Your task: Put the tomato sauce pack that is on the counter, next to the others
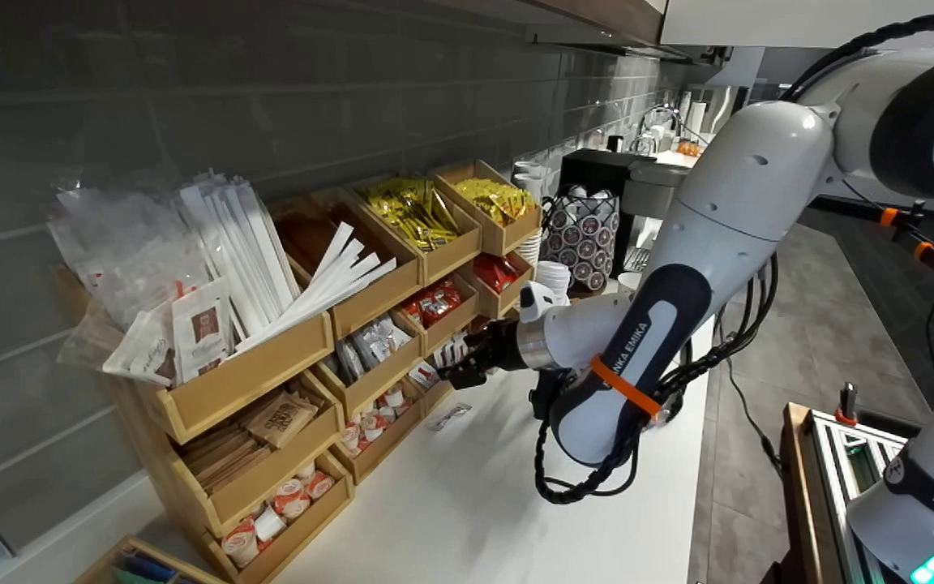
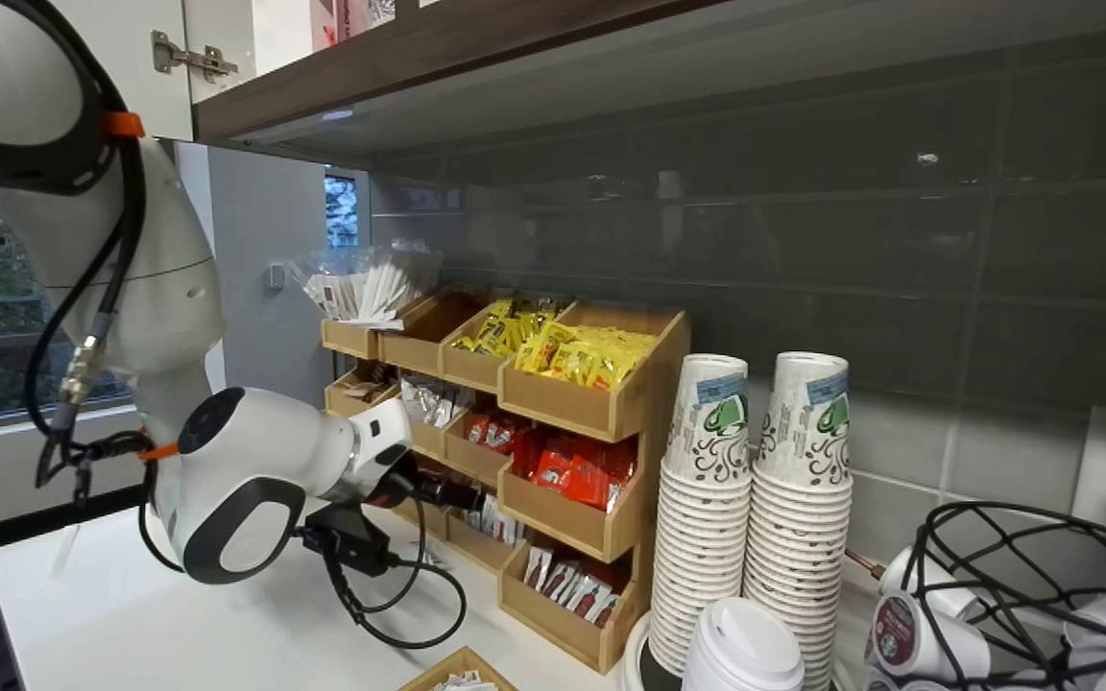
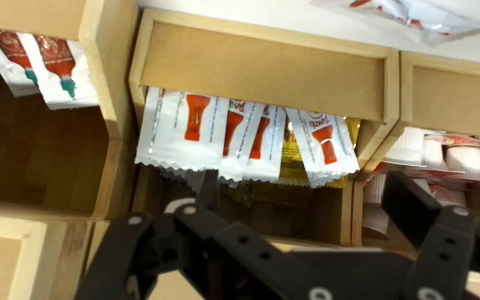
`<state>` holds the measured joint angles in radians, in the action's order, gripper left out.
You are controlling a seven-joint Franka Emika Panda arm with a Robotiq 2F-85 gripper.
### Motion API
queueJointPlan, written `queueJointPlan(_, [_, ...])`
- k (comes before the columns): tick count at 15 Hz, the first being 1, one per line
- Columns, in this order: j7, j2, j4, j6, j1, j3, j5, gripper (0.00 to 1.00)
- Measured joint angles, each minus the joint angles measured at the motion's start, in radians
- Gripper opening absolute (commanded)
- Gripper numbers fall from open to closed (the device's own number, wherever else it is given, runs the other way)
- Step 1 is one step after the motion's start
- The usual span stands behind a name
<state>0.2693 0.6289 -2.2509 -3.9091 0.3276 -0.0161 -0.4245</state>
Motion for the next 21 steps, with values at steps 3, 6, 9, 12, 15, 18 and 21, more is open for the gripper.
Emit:
queueJointPlan(3, [0.0, -0.048, -0.022, 0.098, -0.001, -0.002, 0.013, 1.0])
queueJointPlan(6, [0.0, -0.1, -0.042, 0.195, -0.002, -0.018, 0.031, 1.0])
queueJointPlan(9, [0.0, -0.139, -0.061, 0.271, -0.008, -0.038, 0.093, 1.0])
queueJointPlan(12, [-0.011, -0.161, -0.075, 0.344, -0.034, -0.035, 0.205, 1.0])
queueJointPlan(15, [-0.027, -0.172, -0.082, 0.411, -0.071, -0.014, 0.318, 1.0])
queueJointPlan(18, [-0.041, -0.173, -0.082, 0.464, -0.12, 0.024, 0.418, 0.97])
queueJointPlan(21, [-0.049, -0.172, -0.076, 0.514, -0.174, 0.067, 0.496, 0.98])
